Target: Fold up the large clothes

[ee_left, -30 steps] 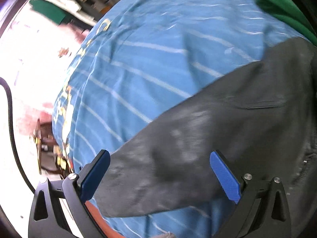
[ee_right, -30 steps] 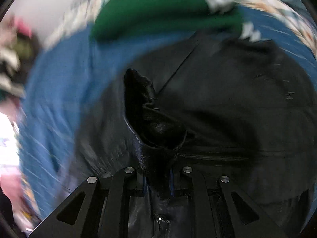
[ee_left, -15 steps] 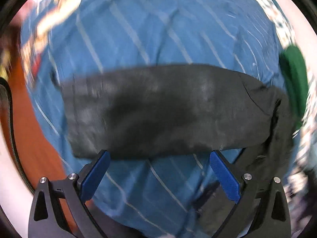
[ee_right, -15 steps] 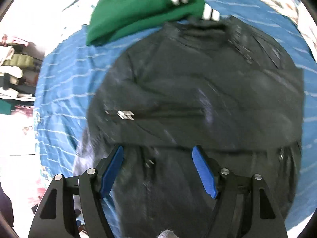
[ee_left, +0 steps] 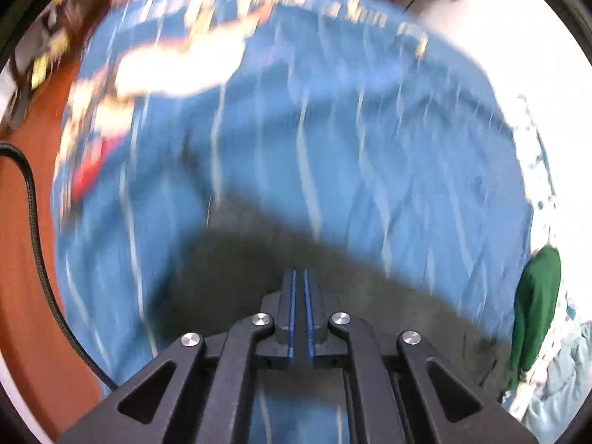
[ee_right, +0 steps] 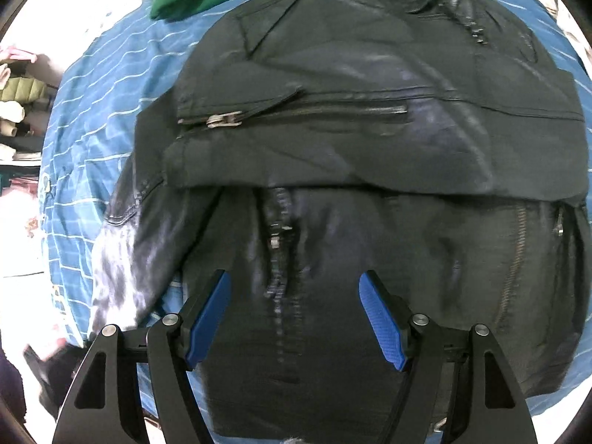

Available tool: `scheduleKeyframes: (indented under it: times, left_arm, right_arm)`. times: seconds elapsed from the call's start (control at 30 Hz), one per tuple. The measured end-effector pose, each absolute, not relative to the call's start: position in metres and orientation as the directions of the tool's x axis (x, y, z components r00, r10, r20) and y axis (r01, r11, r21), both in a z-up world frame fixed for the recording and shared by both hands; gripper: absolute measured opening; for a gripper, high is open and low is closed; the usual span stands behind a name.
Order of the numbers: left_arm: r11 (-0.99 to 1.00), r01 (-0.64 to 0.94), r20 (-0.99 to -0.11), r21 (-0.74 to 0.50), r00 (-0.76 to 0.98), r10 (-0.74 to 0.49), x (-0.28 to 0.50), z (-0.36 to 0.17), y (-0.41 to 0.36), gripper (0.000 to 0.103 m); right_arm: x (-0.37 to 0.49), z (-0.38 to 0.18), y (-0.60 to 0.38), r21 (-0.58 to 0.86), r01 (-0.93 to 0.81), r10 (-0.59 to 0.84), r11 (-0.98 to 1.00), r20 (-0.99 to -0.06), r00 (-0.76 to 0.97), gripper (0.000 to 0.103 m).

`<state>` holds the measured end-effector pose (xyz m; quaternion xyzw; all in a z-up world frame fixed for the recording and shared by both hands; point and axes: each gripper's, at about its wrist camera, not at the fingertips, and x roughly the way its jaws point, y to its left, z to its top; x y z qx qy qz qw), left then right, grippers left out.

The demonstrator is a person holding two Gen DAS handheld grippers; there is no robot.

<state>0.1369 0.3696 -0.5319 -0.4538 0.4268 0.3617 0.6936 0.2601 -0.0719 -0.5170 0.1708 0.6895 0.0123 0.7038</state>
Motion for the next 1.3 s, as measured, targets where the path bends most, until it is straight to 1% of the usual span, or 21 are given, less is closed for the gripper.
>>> scheduleKeyframes:
  times: [0.07,0.13,0.2,0.23,0.37,0.5,0.53,0.6,0.63,0.67,0.7,0.73,0.83,0.97,1.03,1.07,1.1,1.13,1.17,1.2,1.3]
  left_arm:
    - [0.31,-0.87,-0.89,-0.383,0.437,0.128,0.134,-0.532,0.394,0.002]
    - [0.259,-0.842,-0.862,-0.473,0.503,0.061,0.118,-0.536,0.4,0.003]
    - [0.231,-0.815,-0.841,-0.531,0.541,-0.024,0.104,-0.536,0.389,0.005]
    - [0.238,-0.812,-0.843,-0.532,0.536,-0.055,0.099,-0.536,0.379,0.007]
    - [0.303,-0.832,-0.885,-0.465,0.435,-0.164,0.078,-0.55,0.335,0.007]
    - [0.232,-0.881,-0.908,-0.413,0.379,-0.177,0.066,-0.571,0.322,0.008]
    - [0.208,-0.884,-0.905,-0.419,0.389,-0.171,0.067,-0.574,0.325,0.011]
    - [0.167,-0.874,-0.888,-0.457,0.436,-0.147,0.068,-0.575,0.331,0.022]
    - [0.159,-0.864,-0.878,-0.477,0.46,-0.136,0.071,-0.573,0.331,0.037]
    - [0.154,-0.85,-0.864,-0.503,0.488,-0.125,0.075,-0.571,0.333,0.06]
    - [0.151,-0.83,-0.844,-0.536,0.523,-0.121,0.081,-0.567,0.334,0.07]
    - [0.151,-0.822,-0.836,-0.549,0.536,-0.115,0.084,-0.564,0.333,0.077]
    - [0.164,-0.834,-0.85,-0.526,0.518,-0.096,0.086,-0.569,0.329,0.077]
    - [0.077,-0.86,-0.863,-0.505,0.504,-0.037,0.086,-0.58,0.337,0.076]
    - [0.055,-0.884,-0.885,-0.464,0.465,0.001,0.098,-0.579,0.341,0.076]
    - [0.072,-0.896,-0.897,-0.439,0.441,0.024,0.105,-0.576,0.342,0.073]
    - [0.102,-0.902,-0.902,-0.421,0.428,0.062,0.115,-0.57,0.343,0.064]
    - [0.137,-0.908,-0.907,-0.397,0.411,0.097,0.122,-0.564,0.346,0.023]
    - [0.183,-0.898,-0.9,-0.4,0.422,0.105,0.133,-0.559,0.35,0.009]
    - [0.217,-0.889,-0.893,-0.402,0.433,0.119,0.141,-0.553,0.354,0.008]
    - [0.272,-0.834,-0.831,-0.481,0.532,0.161,0.153,-0.525,0.365,0.007]
  right_arm:
    - [0.261,-0.517,-0.065,0.265,0.224,0.26,0.938,-0.964,0.05,0.074]
    - [0.261,-0.516,-0.057,0.269,0.22,0.265,0.938,-0.963,0.049,0.074]
    - [0.261,-0.515,-0.054,0.278,0.221,0.276,0.935,-0.96,0.044,0.074]
    - [0.261,-0.514,-0.053,0.284,0.222,0.283,0.933,-0.958,0.038,0.074]
    - [0.261,-0.513,-0.048,0.284,0.204,0.286,0.937,-0.958,0.021,0.074]
    - [0.261,-0.514,-0.047,0.266,0.181,0.269,0.947,-0.963,0.007,0.074]
    - [0.261,-0.515,-0.046,0.265,0.18,0.269,0.947,-0.963,0.005,0.074]
    - [0.261,-0.516,-0.043,0.251,0.173,0.255,0.952,-0.967,0.002,0.074]
    - [0.261,-0.516,-0.043,0.248,0.171,0.251,0.954,-0.968,0.003,0.074]
    - [0.261,-0.517,-0.043,0.244,0.173,0.247,0.954,-0.969,0.001,0.074]
    - [0.261,-0.518,-0.042,0.239,0.175,0.243,0.955,-0.97,-0.001,0.074]
    - [0.261,-0.519,-0.043,0.233,0.183,0.237,0.955,-0.971,-0.003,0.074]
    - [0.262,-0.521,-0.045,0.238,0.205,0.245,0.95,-0.97,-0.009,0.074]
    - [0.263,-0.52,-0.043,0.25,0.205,0.257,0.946,-0.966,-0.005,0.074]
    - [0.263,-0.519,-0.041,0.253,0.197,0.259,0.947,-0.966,-0.002,0.074]
    - [0.263,-0.519,-0.041,0.255,0.194,0.26,0.947,-0.966,0.0,0.074]
    - [0.264,-0.519,-0.04,0.255,0.191,0.259,0.948,-0.966,0.003,0.074]
    - [0.264,-0.518,-0.04,0.258,0.19,0.261,0.947,-0.965,0.009,0.074]
    - [0.264,-0.518,-0.04,0.261,0.19,0.263,0.946,-0.965,0.013,0.074]
    - [0.264,-0.519,-0.041,0.262,0.195,0.264,0.945,-0.964,0.017,0.074]
    - [0.265,-0.52,-0.042,0.261,0.209,0.261,0.942,-0.965,0.03,0.074]
